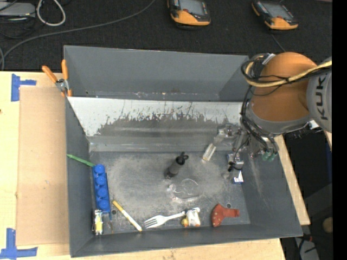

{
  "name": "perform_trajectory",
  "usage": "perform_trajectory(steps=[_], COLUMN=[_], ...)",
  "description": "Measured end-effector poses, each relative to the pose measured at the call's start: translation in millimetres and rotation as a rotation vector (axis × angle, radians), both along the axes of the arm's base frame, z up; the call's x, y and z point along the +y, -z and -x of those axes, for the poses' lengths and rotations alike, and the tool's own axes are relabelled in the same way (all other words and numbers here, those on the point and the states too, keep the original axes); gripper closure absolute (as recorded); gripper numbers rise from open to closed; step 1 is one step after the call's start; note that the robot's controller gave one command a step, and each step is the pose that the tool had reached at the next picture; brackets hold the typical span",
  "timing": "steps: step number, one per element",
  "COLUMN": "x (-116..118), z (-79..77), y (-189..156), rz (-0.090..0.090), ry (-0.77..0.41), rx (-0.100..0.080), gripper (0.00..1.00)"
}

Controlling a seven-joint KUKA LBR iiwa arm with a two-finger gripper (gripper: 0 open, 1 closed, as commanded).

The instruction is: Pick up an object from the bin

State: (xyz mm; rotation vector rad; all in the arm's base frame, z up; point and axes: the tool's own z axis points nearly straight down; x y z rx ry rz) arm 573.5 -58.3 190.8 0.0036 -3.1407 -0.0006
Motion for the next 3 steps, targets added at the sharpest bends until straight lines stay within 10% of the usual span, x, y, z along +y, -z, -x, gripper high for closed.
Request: perform_trajectory(steps=[1, 3], x=[0, -15], z=[0.0, 52.9], y=[0, 69], rz=[0.0, -0.002], ry=[0.0, -0.407], rx=[0.0, 0.001], gripper=[0.0, 0.0])
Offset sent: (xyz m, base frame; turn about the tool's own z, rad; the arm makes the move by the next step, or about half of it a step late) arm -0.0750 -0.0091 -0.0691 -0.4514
